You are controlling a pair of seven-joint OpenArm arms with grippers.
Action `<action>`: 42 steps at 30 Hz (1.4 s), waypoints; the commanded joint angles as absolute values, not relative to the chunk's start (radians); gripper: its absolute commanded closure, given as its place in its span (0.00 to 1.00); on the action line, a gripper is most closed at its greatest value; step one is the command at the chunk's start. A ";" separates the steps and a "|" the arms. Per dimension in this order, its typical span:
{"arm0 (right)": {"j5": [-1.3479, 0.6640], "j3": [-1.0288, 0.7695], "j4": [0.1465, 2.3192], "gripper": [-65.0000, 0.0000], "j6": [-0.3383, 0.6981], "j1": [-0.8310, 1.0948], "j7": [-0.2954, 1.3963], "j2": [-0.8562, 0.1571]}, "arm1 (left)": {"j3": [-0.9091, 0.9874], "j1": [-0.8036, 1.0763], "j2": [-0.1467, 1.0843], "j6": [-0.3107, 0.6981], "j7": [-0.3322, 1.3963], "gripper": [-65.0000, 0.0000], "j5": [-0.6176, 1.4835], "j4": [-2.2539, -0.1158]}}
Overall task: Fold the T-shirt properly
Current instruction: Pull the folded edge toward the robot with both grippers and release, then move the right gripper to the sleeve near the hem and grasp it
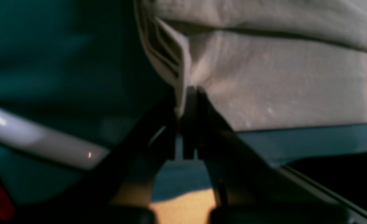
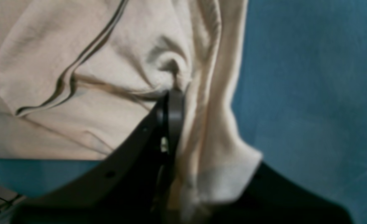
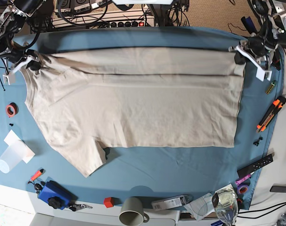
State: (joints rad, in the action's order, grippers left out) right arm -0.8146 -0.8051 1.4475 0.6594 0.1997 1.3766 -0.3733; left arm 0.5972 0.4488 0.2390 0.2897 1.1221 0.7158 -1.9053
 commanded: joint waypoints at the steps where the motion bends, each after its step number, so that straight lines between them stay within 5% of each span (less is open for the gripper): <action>1: -0.783 -0.814 1.459 1.00 0.665 0.217 1.396 -0.399 | 0.607 0.464 0.254 0.290 1.111 1.00 0.712 -1.931; 17: -0.913 -0.859 1.459 1.00 0.685 0.266 1.396 -0.399 | 0.607 0.504 0.250 0.290 1.103 1.00 0.686 -1.985; 21: -0.961 -0.859 1.459 0.73 0.685 0.266 1.396 -0.399 | 0.607 0.504 0.250 0.290 1.103 0.75 0.686 -1.985; 23: -0.981 -0.859 1.459 0.69 0.685 0.266 1.396 -0.402 | 0.607 0.504 0.250 0.290 1.103 0.69 0.686 -1.987; 42: -1.041 -0.861 1.459 0.69 0.668 0.239 1.396 -0.580 | 0.607 0.554 0.249 0.289 1.025 0.68 0.636 -2.204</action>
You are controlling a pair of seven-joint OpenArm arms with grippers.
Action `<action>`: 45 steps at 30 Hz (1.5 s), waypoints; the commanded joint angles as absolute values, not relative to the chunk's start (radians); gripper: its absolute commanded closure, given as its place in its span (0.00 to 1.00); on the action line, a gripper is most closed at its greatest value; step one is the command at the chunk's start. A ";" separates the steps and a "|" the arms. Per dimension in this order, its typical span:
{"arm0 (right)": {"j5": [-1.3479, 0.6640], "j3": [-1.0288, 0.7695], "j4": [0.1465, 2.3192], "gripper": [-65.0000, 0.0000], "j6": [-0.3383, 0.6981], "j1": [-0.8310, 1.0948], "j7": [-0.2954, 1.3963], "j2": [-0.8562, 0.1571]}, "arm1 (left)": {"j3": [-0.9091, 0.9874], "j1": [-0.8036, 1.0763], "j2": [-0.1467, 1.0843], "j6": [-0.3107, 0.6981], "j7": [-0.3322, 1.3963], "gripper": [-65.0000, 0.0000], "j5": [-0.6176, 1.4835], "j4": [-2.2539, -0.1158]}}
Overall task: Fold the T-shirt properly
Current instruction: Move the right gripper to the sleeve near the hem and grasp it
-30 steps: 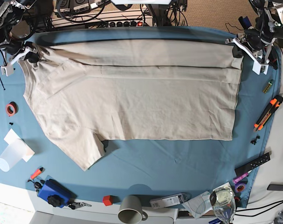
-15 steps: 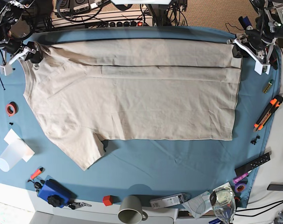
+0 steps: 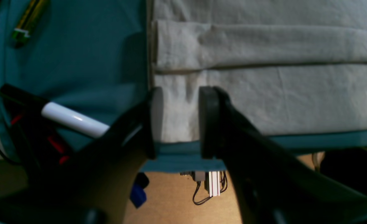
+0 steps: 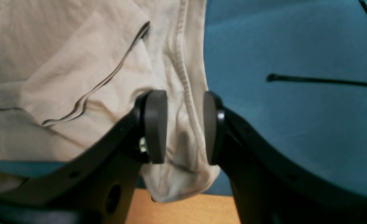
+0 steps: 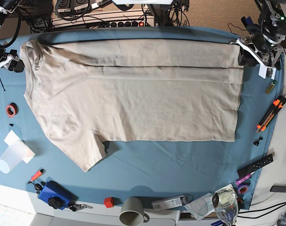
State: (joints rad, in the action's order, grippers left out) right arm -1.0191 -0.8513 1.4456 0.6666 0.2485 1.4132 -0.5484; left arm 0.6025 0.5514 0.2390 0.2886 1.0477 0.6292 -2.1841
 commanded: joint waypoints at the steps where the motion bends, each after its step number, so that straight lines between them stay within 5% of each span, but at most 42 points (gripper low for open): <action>1: -1.018 -0.860 1.459 0.69 0.672 0.218 1.396 -0.579 | 0.607 0.554 0.249 0.289 1.001 0.68 0.636 -2.204; 14: -0.750 -0.738 1.459 0.69 0.676 -0.144 1.209 -0.579 | 0.607 0.548 0.249 0.290 0.912 0.68 0.636 -2.226; 18: -0.622 -0.571 1.457 0.51 0.676 -0.222 1.157 -0.579 | 0.607 0.548 0.249 0.290 0.912 0.68 0.636 -2.228; 21: -0.538 -0.452 1.435 0.50 0.639 -0.289 1.082 -0.579 | 0.607 0.548 0.249 0.290 0.912 0.68 0.636 -2.228; 26: -0.395 -0.286 1.263 0.50 0.519 -0.428 0.924 -0.579 | 0.607 0.548 0.249 0.290 0.912 0.68 0.636 -2.228; 33: -0.334 -0.084 0.943 0.50 0.512 -0.594 0.839 -0.570 | 0.607 0.548 0.249 0.290 0.911 0.68 0.637 -2.228; 45: -0.247 -0.057 0.724 0.50 0.510 -0.609 0.791 -0.478 | 0.607 0.529 0.246 0.290 0.908 0.68 0.651 -2.228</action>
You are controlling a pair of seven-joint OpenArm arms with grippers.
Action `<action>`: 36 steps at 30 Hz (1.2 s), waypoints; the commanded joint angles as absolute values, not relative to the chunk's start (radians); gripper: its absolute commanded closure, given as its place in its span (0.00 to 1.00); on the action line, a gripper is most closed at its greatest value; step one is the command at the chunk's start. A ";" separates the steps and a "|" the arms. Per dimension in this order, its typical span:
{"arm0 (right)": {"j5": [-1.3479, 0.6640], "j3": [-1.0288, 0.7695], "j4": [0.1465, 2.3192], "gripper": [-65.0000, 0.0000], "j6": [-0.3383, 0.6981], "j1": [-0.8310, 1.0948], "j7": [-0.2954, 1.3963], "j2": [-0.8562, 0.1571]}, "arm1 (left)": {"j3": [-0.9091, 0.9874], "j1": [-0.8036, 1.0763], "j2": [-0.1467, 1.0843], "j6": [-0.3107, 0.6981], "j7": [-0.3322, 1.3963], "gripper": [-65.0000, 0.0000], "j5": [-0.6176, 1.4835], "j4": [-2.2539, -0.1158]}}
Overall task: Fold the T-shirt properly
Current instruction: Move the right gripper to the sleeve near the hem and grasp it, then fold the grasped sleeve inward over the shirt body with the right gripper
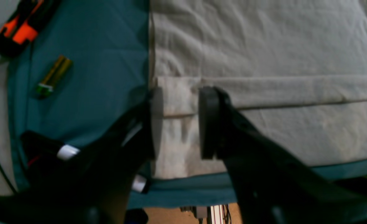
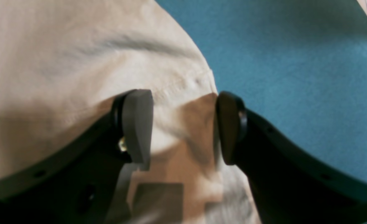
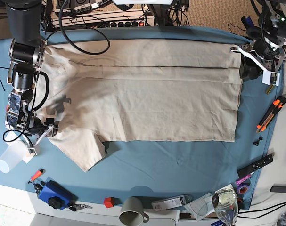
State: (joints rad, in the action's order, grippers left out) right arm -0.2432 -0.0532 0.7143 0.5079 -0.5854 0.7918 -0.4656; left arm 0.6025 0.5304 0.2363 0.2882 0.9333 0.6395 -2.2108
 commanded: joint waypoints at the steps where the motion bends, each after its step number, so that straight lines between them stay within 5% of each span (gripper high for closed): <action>1: -0.245 -0.057 0.725 0.50 0.510 -0.606 0.794 -0.476 | 0.607 0.527 0.246 0.290 0.908 0.68 0.651 -2.228; 4: -0.245 -0.057 0.725 0.53 0.507 -0.604 0.820 -0.475 | 0.607 0.526 0.247 0.290 0.908 0.68 0.651 -2.228; 10: -0.245 -0.059 0.725 1.00 0.496 -0.604 0.952 -0.478 | 0.607 0.526 0.247 0.290 0.908 0.68 0.651 -2.228; 17: -0.279 -0.061 0.774 1.00 0.484 -0.585 1.050 -0.492 | 0.607 0.526 0.246 0.289 0.908 0.68 0.651 -2.228; 30: -0.407 -0.066 1.291 1.00 0.435 -0.284 1.239 -0.558 | 0.607 0.526 0.247 0.290 0.905 0.68 0.651 -2.228; 36: -0.380 -0.136 1.458 1.00 0.430 -0.178 1.187 -0.557 | 0.607 0.526 0.247 0.290 0.904 0.68 0.651 -2.228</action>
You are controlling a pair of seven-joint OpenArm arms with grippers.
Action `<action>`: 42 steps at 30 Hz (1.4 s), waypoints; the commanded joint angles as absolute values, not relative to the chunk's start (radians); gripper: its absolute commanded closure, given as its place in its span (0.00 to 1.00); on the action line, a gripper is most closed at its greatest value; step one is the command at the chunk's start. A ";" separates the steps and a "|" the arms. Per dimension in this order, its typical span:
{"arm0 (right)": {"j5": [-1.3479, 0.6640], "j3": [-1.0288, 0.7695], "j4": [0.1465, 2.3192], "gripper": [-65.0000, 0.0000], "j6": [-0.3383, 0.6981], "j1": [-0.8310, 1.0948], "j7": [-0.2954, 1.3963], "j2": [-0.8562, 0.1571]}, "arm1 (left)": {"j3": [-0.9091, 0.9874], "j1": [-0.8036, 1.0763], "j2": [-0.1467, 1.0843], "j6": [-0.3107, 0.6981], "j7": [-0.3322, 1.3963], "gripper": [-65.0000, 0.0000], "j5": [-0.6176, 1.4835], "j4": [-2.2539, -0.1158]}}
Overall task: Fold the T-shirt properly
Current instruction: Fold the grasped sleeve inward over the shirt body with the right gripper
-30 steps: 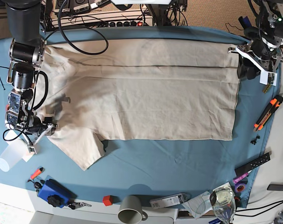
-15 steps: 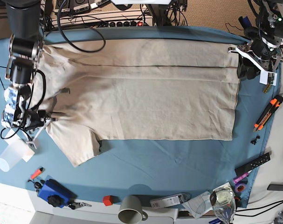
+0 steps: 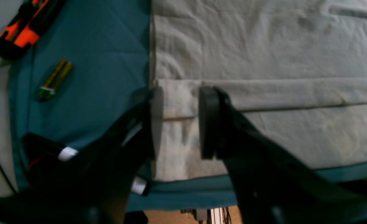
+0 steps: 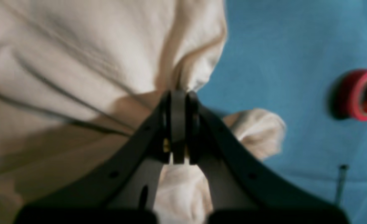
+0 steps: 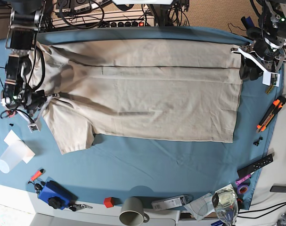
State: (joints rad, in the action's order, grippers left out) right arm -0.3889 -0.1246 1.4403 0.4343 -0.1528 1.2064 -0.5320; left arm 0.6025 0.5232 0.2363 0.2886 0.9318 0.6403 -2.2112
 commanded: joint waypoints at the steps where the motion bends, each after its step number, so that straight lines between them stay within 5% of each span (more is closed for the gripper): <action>1: -0.374 -0.147 1.462 1.00 0.429 -0.178 1.184 -0.557 | 0.607 0.526 0.246 0.290 0.904 0.68 0.651 -2.228; 4: -0.377 -0.172 1.462 1.00 0.431 -0.186 1.180 -0.557 | 0.607 0.525 0.247 0.290 0.897 0.68 0.651 -2.228; 10: -0.377 -0.173 1.462 0.66 0.463 -0.186 1.177 -0.560 | 0.607 0.526 0.246 0.290 0.897 0.68 0.651 -2.228; 15: -0.391 -0.173 1.464 0.66 0.439 -0.199 1.145 -0.560 | 0.607 0.526 0.247 0.290 0.897 0.68 0.651 -2.228; 21: -0.232 -0.171 1.442 0.66 0.400 -0.266 0.859 -0.557 | 0.607 0.526 0.246 0.290 0.897 0.68 0.651 -2.228; 28: -0.238 -0.149 1.090 0.66 0.412 -0.471 0.793 -0.556 | 0.607 0.526 0.246 0.290 0.897 0.68 0.651 -2.228; 33: -0.239 -0.149 0.818 0.66 0.540 -0.627 0.764 -0.543 | 0.607 0.526 0.247 0.290 0.897 0.68 0.651 -2.228; 42: -0.176 -0.149 0.626 0.66 0.561 -0.673 0.676 -0.438 | 0.607 0.526 0.247 0.290 0.897 0.68 0.651 -2.228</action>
State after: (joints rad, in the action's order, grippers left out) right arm -0.1757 -0.1467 0.6125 0.5564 -0.6380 0.6903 -0.4183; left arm 0.6025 0.5236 0.2363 0.2890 0.9218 0.6399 -2.2112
